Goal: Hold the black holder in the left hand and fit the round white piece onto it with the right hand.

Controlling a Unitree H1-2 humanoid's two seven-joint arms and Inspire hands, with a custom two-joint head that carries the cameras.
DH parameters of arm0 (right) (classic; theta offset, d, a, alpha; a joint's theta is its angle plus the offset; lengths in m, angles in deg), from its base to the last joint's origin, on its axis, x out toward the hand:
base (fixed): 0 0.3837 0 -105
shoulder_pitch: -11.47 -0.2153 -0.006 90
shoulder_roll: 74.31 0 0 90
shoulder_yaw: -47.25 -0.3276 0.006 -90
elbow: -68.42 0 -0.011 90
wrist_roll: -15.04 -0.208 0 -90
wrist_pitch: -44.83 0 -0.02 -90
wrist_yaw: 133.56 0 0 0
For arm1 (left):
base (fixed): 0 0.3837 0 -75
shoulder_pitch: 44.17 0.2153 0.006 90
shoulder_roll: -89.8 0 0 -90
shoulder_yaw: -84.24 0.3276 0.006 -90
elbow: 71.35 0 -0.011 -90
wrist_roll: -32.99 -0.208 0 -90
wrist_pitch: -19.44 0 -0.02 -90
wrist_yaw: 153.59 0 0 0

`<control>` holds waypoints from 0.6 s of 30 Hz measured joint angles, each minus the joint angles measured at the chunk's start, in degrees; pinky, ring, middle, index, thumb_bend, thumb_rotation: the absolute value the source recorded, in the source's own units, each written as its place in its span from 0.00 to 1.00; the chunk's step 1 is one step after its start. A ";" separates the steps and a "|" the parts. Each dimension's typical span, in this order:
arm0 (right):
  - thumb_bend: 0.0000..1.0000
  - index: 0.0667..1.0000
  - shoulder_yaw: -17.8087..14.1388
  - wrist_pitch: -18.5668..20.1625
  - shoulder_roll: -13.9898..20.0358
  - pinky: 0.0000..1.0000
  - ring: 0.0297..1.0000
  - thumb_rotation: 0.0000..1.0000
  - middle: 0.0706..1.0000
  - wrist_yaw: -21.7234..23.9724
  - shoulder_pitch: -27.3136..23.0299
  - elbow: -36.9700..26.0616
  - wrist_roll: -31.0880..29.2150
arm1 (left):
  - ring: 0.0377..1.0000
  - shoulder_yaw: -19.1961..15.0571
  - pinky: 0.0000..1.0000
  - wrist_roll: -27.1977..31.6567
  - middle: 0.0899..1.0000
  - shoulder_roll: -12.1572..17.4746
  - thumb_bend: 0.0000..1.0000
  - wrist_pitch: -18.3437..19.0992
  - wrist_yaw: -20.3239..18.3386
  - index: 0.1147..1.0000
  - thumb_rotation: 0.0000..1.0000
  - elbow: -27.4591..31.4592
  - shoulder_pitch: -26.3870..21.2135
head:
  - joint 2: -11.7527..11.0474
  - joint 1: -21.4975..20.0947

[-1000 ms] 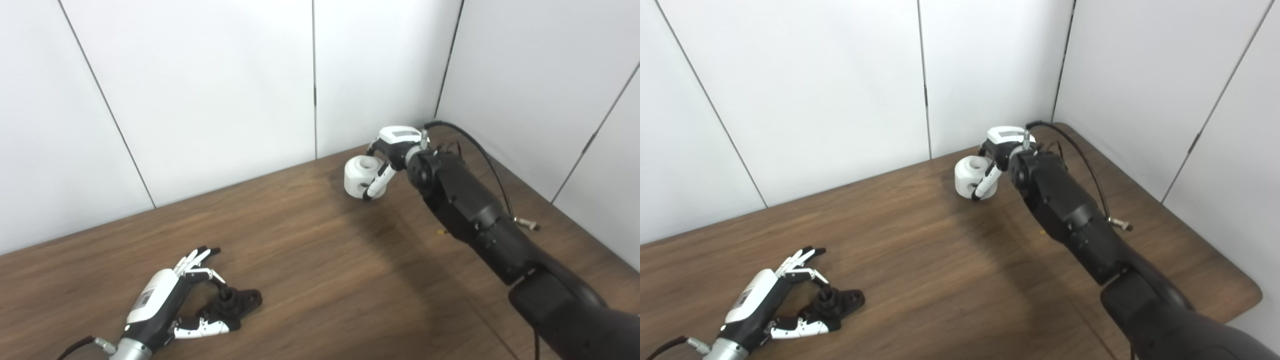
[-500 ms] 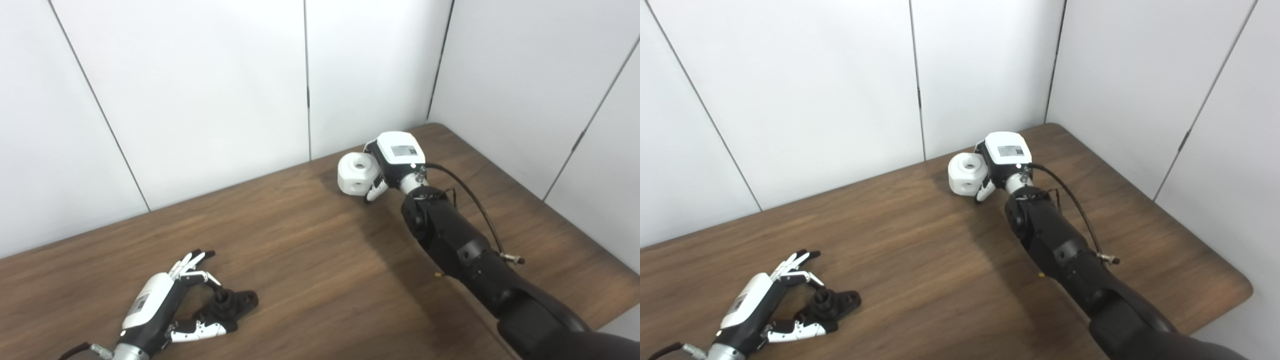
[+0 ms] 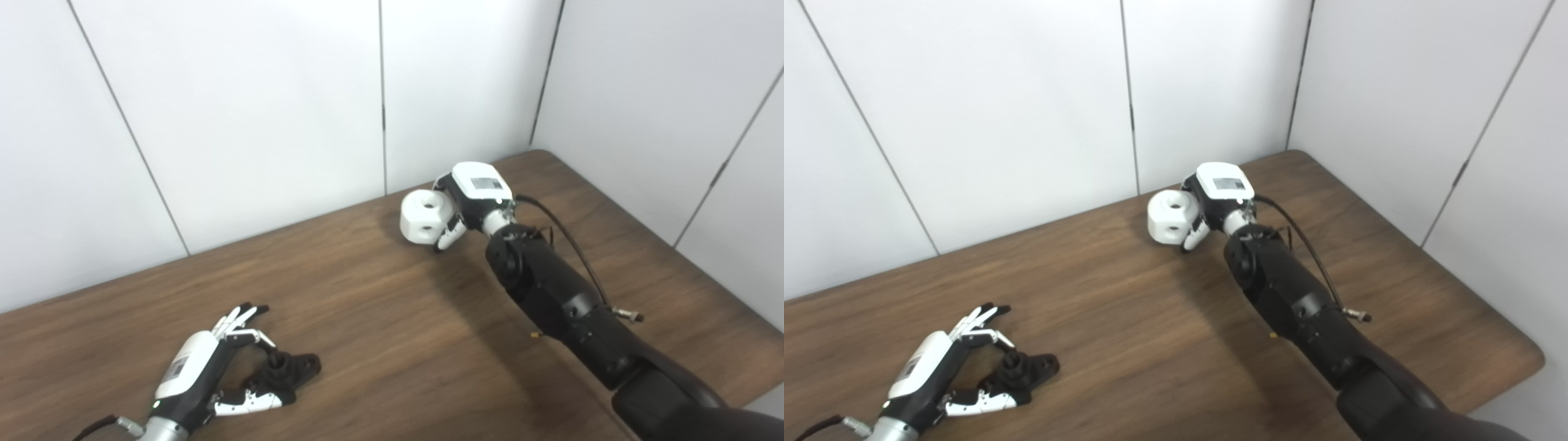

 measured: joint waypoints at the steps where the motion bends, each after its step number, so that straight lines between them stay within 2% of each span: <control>1: 0.52 0.45 0.30 1.51 0.22 0.71 0.82 0.13 0.76 3.27 -0.70 -1.72 -0.34 | 1.00 0.00 1.00 -0.14 0.93 -0.12 0.52 0.07 0.00 0.42 0.05 0.00 -0.04 | 0.61 1.31; 3: 0.52 0.45 0.71 4.04 0.72 0.73 0.83 0.13 0.77 10.50 -2.81 -5.29 -0.83 | 1.00 0.01 1.00 -0.52 0.93 -0.28 0.52 0.13 0.05 0.42 0.05 -0.01 -0.12 | 0.97 2.11; 6: 0.52 0.45 0.40 5.14 1.11 0.75 0.85 0.13 0.77 16.97 -5.86 -9.69 -0.65 | 1.00 0.04 1.00 -0.99 0.93 -0.59 0.52 0.26 0.04 0.42 0.05 -0.01 -0.24 | 1.84 3.51; 13: 0.52 0.44 2.54 5.23 1.49 0.70 0.83 0.13 0.75 25.97 -7.62 -14.40 0.52 | 1.00 0.06 1.00 -1.28 0.93 -1.35 0.52 1.94 0.09 0.42 0.06 0.30 -0.24 | 3.60 6.94; 18: 0.52 0.44 3.29 5.19 1.72 0.69 0.82 0.13 0.75 29.45 -7.61 -18.42 0.44 | 1.00 0.19 1.00 -1.74 0.93 -1.91 0.52 2.93 0.59 0.42 0.06 0.40 -0.27 | 5.19 10.20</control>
